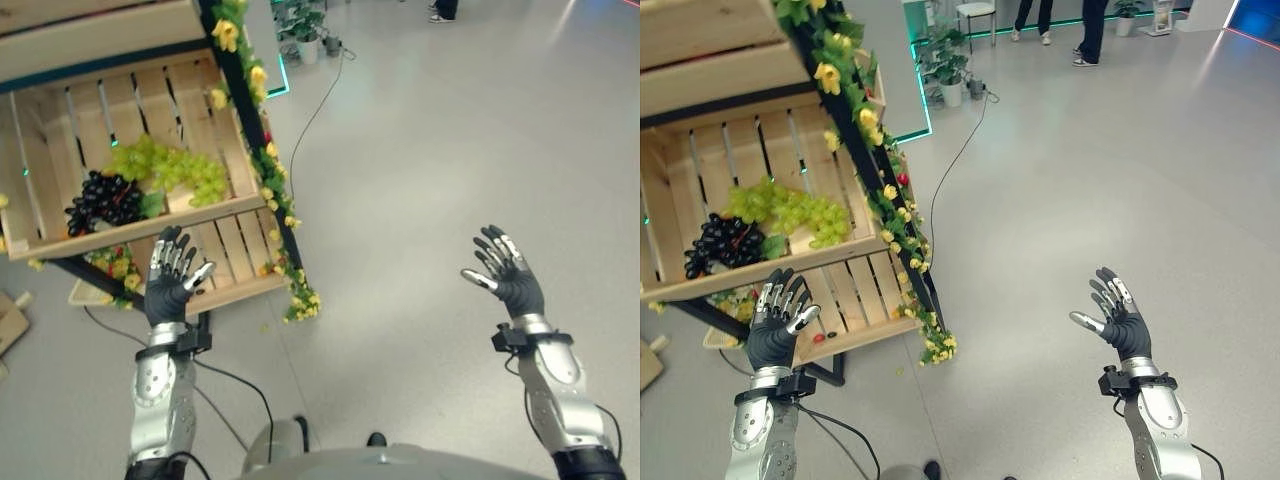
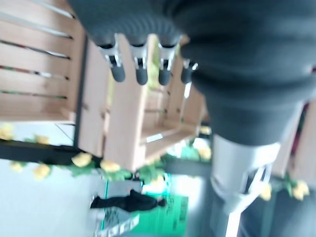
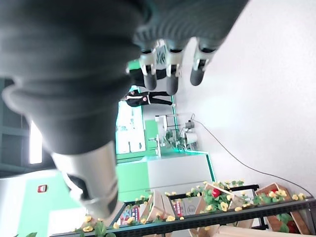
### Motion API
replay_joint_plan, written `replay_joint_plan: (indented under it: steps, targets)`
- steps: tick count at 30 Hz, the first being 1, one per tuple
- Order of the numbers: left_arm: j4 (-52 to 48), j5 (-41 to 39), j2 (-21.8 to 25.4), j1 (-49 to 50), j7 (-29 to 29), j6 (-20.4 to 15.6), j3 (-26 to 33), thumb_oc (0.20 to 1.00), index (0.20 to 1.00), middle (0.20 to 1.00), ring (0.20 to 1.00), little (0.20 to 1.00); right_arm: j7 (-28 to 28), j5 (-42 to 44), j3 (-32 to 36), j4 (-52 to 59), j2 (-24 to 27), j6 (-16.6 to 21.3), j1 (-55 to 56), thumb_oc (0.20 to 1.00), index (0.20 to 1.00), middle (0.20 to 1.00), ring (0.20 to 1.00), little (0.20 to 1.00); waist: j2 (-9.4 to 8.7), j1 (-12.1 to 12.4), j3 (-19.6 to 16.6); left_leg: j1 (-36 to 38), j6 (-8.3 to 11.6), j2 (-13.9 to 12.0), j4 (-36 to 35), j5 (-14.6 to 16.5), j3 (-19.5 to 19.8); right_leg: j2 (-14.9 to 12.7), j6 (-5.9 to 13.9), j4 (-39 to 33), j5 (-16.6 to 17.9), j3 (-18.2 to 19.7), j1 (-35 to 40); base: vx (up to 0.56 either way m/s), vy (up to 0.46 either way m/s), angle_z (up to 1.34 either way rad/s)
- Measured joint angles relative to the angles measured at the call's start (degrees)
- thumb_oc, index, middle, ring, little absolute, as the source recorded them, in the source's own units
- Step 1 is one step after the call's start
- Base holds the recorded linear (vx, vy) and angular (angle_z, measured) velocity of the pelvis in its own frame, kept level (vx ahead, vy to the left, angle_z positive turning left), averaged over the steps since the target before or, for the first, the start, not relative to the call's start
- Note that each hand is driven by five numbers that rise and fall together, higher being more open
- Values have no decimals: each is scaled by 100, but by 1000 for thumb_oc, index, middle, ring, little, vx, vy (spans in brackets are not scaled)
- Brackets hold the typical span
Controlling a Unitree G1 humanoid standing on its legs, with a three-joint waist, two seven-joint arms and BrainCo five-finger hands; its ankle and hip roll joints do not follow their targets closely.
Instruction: Pick up the fruits from the basket on one side to the basket on the other side
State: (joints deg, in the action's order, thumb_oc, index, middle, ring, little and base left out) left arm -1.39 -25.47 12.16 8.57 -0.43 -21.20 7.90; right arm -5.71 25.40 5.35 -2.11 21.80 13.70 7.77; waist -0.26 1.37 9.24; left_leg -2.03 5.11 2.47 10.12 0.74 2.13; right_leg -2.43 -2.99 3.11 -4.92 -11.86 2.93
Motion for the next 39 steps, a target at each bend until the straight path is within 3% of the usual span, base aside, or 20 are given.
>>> replay_joint_plan:
  steps: [6,10,11,12,13,15,16,17,18,19,21,24,26,28,31,32,34,35,38,39]
  targets:
    - [-237,53,223,-152,78,-88,-112,1000,1000,1000,1000,1000,1,2,65,237,-210,24,-212,1000,1000,1000,1000,1000,80,-462,-82,600,-382,-223,-960,193,-311,372,231,-173,173,912,-191,-11,52,-60]
    - [-369,45,281,-246,20,-109,-141,1000,1000,1000,1000,1000,-18,-1,92,458,-267,60,-272,1000,1000,1000,1000,1000,-20,-756,-98,706,-444,-155,-1051,233,-1193,291,360,-137,586,1496,-685,-101,-67,-172]
    - [-458,-81,315,-214,14,-148,-82,1000,1000,1000,1000,1000,-27,-4,74,512,-345,74,-411,1000,1000,1000,1000,1000,-40,-652,-87,708,-449,-252,-1067,242,-1804,292,743,-210,711,1639,-995,-80,-137,-239]
    - [-417,-104,351,-284,-11,-164,-45,1000,1000,1000,1000,1000,-9,-2,85,523,-350,115,-424,1000,1000,1000,1000,1000,-50,-648,-69,651,-505,-271,-1058,286,-1846,241,689,-175,785,1485,-1062,-81,-260,-292]
    - [-434,-107,404,-393,-2,-178,-37,1000,1000,1000,1000,1000,30,-24,174,447,-366,148,-483,1000,1000,1000,1000,1000,22,-709,-44,672,-478,-528,-953,533,-2502,-36,520,67,616,-125,-1325,-33,-183,-223]
    - [-474,-104,578,-432,24,-177,-3,1000,1000,1000,1000,1000,157,-74,136,430,-470,198,-565,1000,1000,1000,1000,1000,36,-414,-42,769,-356,-732,-857,627,-3471,-497,414,506,471,-2101,-1392,-66,-162,-269]
    - [-490,-101,623,-498,32,-176,-5,1000,1000,1000,1000,1000,199,-101,142,480,-412,231,-503,1000,1000,1000,1000,1000,12,-490,-97,845,-297,-827,-781,689,-3418,-576,412,506,455,-2268,-1284,95,-325,-248]
    - [-540,-101,676,-646,69,-178,11,1000,1000,1000,1000,1000,284,-125,65,477,-306,246,-538,1000,1000,1000,1000,1000,-76,-474,-152,873,-218,-883,-604,767,-3679,-945,191,797,183,-3070,-1073,157,-252,-178]
    - [-549,-101,704,-658,106,-203,27,1000,1000,1000,1000,1000,295,-146,12,442,-283,255,-546,1000,1000,1000,1000,1000,-190,-450,-221,907,-197,-911,-529,792,-3772,-946,301,792,292,-3073,-1043,316,-388,-200]
    - [-459,-89,702,-772,197,-203,66,1000,1000,1000,1000,1000,295,-246,-57,445,-308,255,-633,1000,1000,1000,1000,1000,-151,-511,-201,923,-173,-1086,-301,811,-3659,-723,233,712,299,-2530,-1009,163,-208,-135]
    - [-330,-8,654,-990,261,-185,-73,1000,1000,1000,1000,1000,312,-277,58,421,-298,249,-468,1000,1000,1000,1000,1000,-61,-775,-196,1052,-170,-1250,66,804,-3658,-548,167,841,78,-2203,-930,268,-423,-76]
    - [-321,-2,590,-1107,299,-203,-159,1000,1000,1000,1000,1000,305,-279,346,425,-262,246,-66,1000,1000,1000,1000,1000,-18,-905,-275,687,218,-1863,1734,536,-3375,-147,37,563,-122,-1746,-669,263,-443,-83]
    - [-385,2,558,-1064,396,-202,-165,1000,1000,1000,1000,1000,312,-260,480,414,-241,240,89,1000,1000,1000,1000,1000,-57,-860,-294,210,577,-2071,3005,181,-2557,209,-217,210,-24,-1118,-402,6,-127,-116]
    - [-574,20,532,-959,488,-218,-163,1000,1000,1000,1000,1000,332,-243,437,449,-191,244,-67,1000,1000,1000,1000,1000,-250,-664,-221,-568,704,-1231,3695,393,-1775,209,-287,-63,168,-506,-332,44,-49,-177]
    - [-586,189,414,-964,544,-220,-172,1000,1000,1000,1000,1000,363,-222,247,444,-144,241,-156,1000,1000,1000,1000,1000,-425,-727,-148,-1145,298,-570,2994,731,-1237,301,-316,-349,160,-100,55,171,-1,-126]
    - [-573,217,442,-941,595,-225,-165,1000,1000,1000,1000,1000,355,-223,160,447,-192,259,-172,1000,1000,1000,1000,1000,-466,-609,-140,-1234,10,-633,2210,777,-1292,371,-317,-417,157,207,139,221,48,-147]
    - [-544,224,455,-1019,635,-227,-184,1000,1000,1000,1000,1000,360,-225,98,422,-165,273,-160,1000,1000,1000,1000,1000,-446,-558,-102,-1515,-89,-663,1653,681,-982,408,-330,-523,122,239,262,275,57,-131]
    - [-477,225,455,-1014,652,-247,-215,1000,1000,1000,1000,1000,358,-226,-1,279,-134,281,-165,1000,1000,1000,1000,1000,-419,-447,-96,-1510,-116,-367,744,649,173,396,-296,-558,108,777,343,210,58,-168]
    - [-357,224,439,-848,656,-281,-219,1000,1000,1000,1000,1000,343,-247,-165,52,-70,256,-185,1000,1000,1000,1000,1000,-322,-228,-71,-1200,-126,-90,-405,358,1556,399,-97,-396,-54,1989,516,167,101,-191]
    - [-357,222,432,-838,659,-293,-211,1000,1000,1000,1000,1000,320,-252,-163,51,-30,256,-182,1000,1000,1000,1000,1000,-265,-187,-67,-1146,-146,-82,-541,329,1554,404,-31,-383,-107,2111,552,184,161,-169]
